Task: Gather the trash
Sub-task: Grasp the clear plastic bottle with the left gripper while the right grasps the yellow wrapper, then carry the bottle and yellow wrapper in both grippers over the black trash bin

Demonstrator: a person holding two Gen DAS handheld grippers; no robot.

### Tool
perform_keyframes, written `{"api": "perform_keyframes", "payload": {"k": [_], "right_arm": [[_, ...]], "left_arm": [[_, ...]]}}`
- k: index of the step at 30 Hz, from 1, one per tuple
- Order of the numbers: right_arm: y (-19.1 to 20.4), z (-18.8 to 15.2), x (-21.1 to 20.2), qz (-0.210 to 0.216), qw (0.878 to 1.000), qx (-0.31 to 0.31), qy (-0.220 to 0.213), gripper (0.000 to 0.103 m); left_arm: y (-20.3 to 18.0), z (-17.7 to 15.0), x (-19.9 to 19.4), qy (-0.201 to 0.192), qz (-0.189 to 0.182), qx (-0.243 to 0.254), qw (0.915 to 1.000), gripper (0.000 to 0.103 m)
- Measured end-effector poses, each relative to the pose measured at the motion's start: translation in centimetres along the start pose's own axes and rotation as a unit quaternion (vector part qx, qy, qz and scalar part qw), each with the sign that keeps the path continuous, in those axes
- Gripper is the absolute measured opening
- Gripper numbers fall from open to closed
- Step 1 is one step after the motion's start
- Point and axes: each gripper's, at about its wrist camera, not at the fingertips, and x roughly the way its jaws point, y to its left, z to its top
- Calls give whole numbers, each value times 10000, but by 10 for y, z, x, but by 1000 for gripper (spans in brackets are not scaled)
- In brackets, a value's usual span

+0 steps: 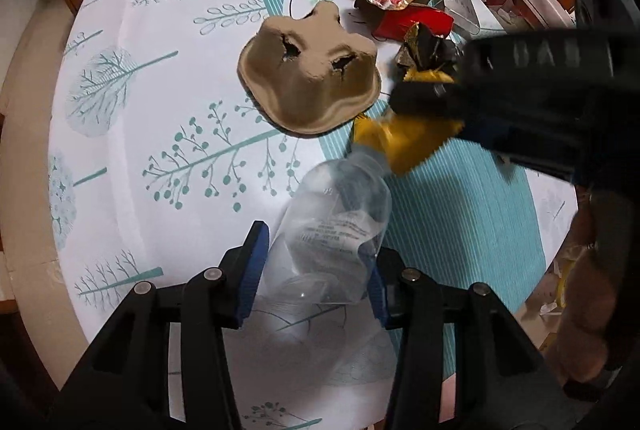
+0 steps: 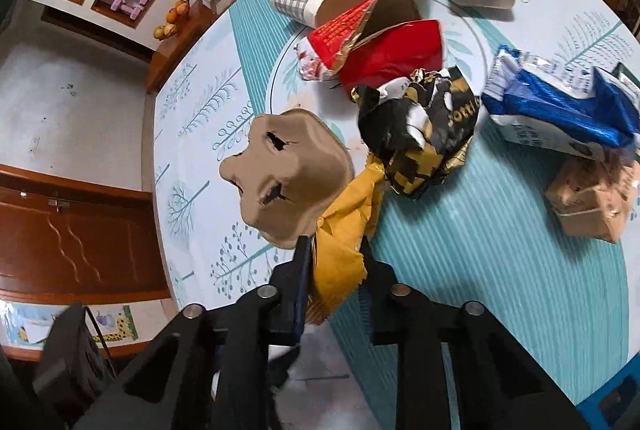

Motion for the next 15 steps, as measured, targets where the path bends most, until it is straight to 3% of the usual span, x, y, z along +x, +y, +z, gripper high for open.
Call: {"api": "perform_keyframes", "payload": {"k": [15], "right_arm": [[-51, -56, -65, -212, 9969, -752, -106, 15]], "left_arm": [[1, -5, -11, 4, 1, -30, 10000, 40]]}}
